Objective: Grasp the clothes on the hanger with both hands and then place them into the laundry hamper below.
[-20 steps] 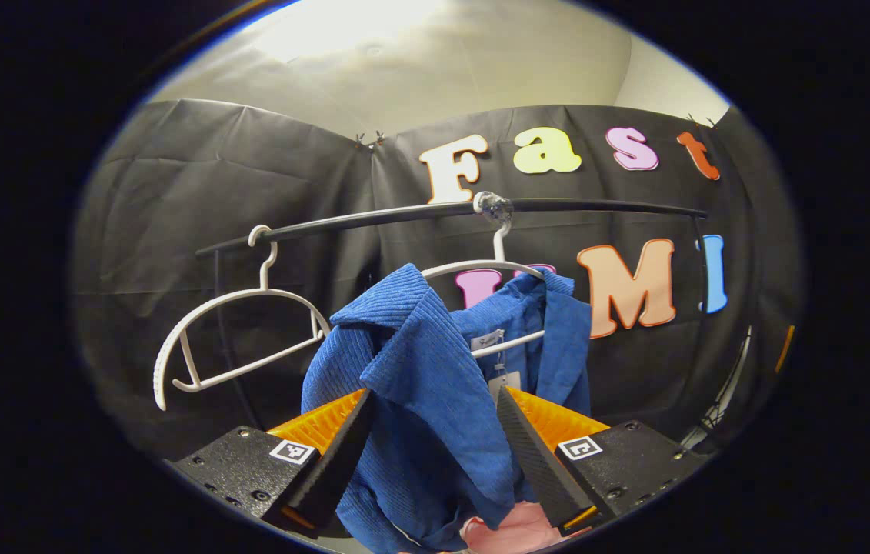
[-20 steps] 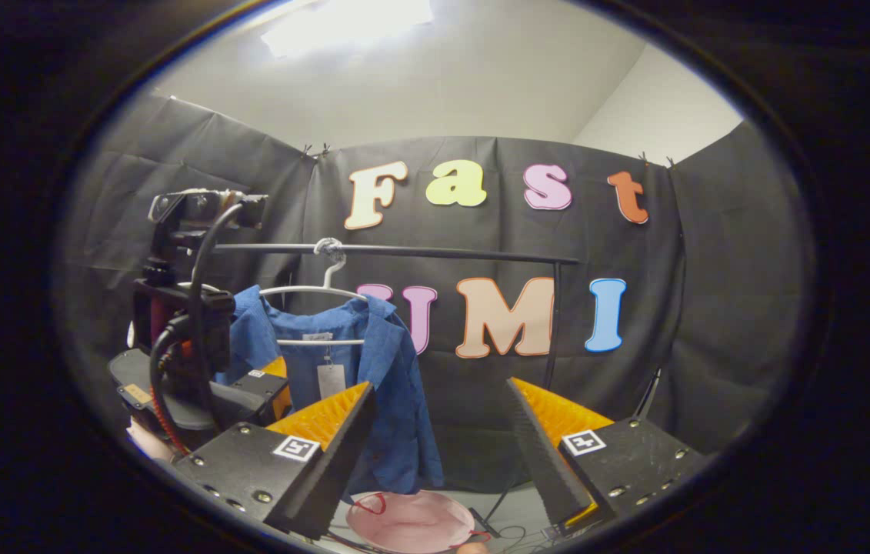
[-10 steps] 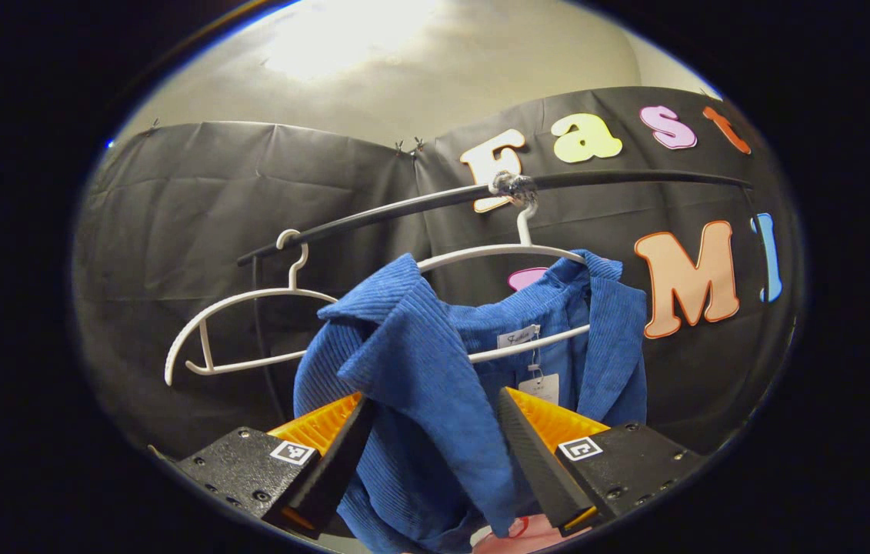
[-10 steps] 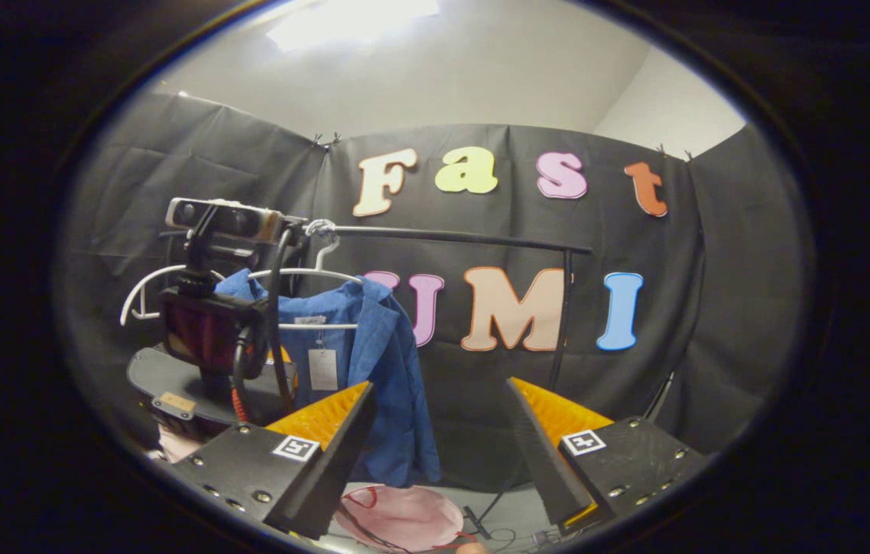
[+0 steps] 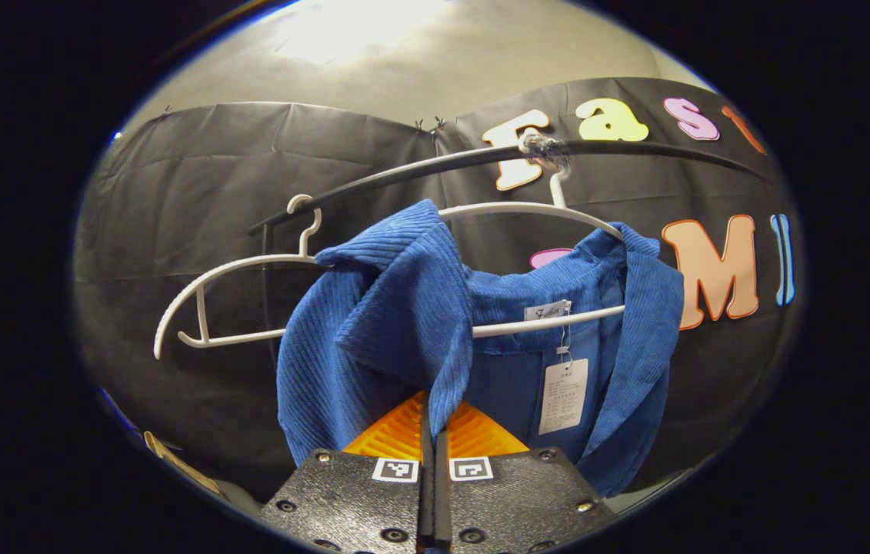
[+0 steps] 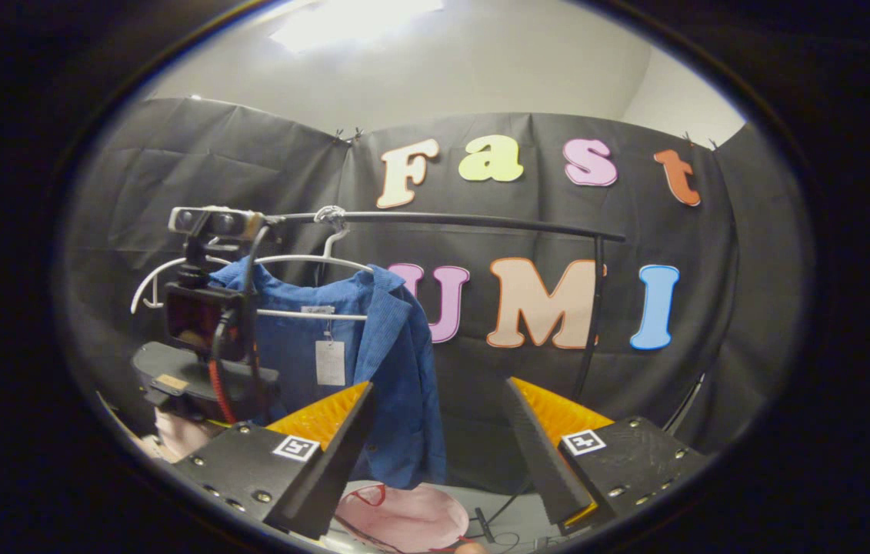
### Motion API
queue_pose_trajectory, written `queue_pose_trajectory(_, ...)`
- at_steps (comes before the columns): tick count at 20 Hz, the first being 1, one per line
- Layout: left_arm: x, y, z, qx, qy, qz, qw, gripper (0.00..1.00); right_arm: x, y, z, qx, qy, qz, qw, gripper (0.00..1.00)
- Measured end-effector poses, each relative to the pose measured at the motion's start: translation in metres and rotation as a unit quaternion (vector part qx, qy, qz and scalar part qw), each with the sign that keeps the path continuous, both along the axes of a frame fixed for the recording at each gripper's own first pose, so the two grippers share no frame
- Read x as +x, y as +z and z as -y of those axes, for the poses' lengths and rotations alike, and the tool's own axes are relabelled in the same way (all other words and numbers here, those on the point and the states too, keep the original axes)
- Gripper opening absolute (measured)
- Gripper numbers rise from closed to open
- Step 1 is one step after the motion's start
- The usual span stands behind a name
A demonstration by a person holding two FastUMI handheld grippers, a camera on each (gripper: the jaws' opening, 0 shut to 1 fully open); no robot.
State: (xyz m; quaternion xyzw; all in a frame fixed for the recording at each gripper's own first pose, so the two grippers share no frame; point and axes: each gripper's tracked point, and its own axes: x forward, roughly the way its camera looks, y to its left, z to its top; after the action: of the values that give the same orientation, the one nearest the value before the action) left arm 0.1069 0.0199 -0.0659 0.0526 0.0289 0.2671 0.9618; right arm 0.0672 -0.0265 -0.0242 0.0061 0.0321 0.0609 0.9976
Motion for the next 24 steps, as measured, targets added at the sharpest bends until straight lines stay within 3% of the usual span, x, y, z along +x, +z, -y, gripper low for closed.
queue_pose_trajectory(7, -0.029, 0.04, -0.004, -0.001, -0.034, 0.016, 0.999, 0.0, 0.076, -0.006, -0.064, -0.006, 0.063, -0.002, 0.998, 0.99)
queue_pose_trajectory(9, -0.033, 0.055, -0.011, 0.003, -0.033, 0.022, 0.999, 0.0, 0.104, -0.016, -0.09, -0.001, 0.075, -0.01, 0.997, 0.94)
queue_pose_trajectory(11, -0.037, 0.069, -0.017, 0.011, -0.033, 0.029, 0.999, 0.02, 0.131, -0.029, -0.112, 0.013, 0.074, -0.022, 0.997, 0.94)
queue_pose_trajectory(12, -0.037, 0.072, -0.019, 0.012, -0.033, 0.029, 0.999, 0.0, 0.145, -0.037, -0.12, 0.025, 0.067, -0.028, 0.997, 0.99)
queue_pose_trajectory(14, -0.038, 0.079, -0.02, 0.011, -0.038, 0.032, 0.999, 0.0, 0.168, -0.057, -0.136, 0.057, 0.058, -0.062, 0.995, 0.99)
queue_pose_trajectory(15, -0.038, 0.082, -0.021, 0.013, -0.04, 0.031, 0.999, 0.01, 0.176, -0.066, -0.142, 0.073, 0.053, -0.071, 0.993, 0.94)
queue_pose_trajectory(16, -0.038, 0.084, -0.022, 0.018, -0.042, 0.031, 0.998, 0.0, 0.186, -0.07, -0.145, 0.082, 0.043, -0.075, 0.993, 0.99)
queue_pose_trajectory(19, -0.037, 0.089, -0.025, 0.027, -0.045, 0.029, 0.998, 0.0, 0.217, -0.084, -0.149, 0.096, 0.02, -0.098, 0.99, 0.99)
queue_pose_trajectory(23, -0.044, 0.101, -0.036, 0.016, -0.043, 0.038, 0.998, 0.0, 0.227, -0.075, -0.106, 0.091, -0.041, -0.1, 0.99, 0.14)
queue_pose_trajectory(24, -0.045, 0.104, -0.039, 0.014, -0.042, 0.04, 0.998, 0.02, 0.229, -0.071, -0.1, 0.094, -0.045, -0.097, 0.99, 0.08)
